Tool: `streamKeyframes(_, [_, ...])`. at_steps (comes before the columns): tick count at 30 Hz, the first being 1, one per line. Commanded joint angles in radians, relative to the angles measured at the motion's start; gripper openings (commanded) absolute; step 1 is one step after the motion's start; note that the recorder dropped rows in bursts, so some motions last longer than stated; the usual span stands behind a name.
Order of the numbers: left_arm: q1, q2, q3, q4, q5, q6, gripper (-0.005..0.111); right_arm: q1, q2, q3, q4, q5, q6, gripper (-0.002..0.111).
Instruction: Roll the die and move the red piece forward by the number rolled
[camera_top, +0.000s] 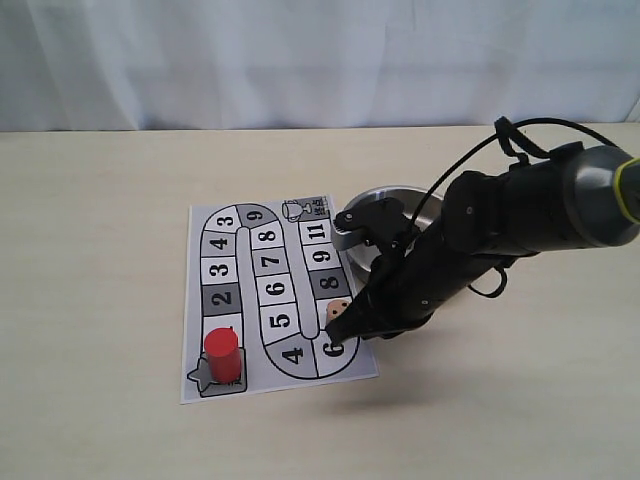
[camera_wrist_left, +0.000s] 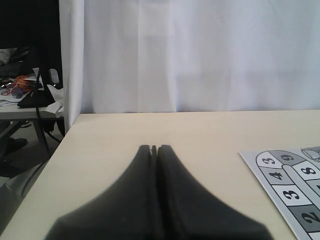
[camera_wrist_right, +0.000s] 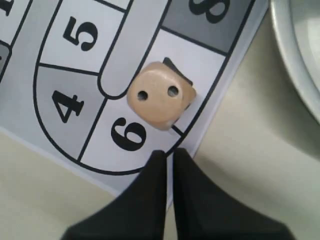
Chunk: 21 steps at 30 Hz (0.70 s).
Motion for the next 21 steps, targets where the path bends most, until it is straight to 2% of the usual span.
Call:
streamKeyframes(1, [0.000, -0.001, -0.005, -0.002, -0.012, -0.002, 0.000, 0.000, 0.006, 0.005, 0.005, -0.011, -0.008, 0.004])
streamKeyframes(21, [0.000, -0.001, -0.005, -0.002, -0.010, -0.002, 0.000, 0.000, 0.043, 0.005, 0.012, -0.016, -0.032, 0.004])
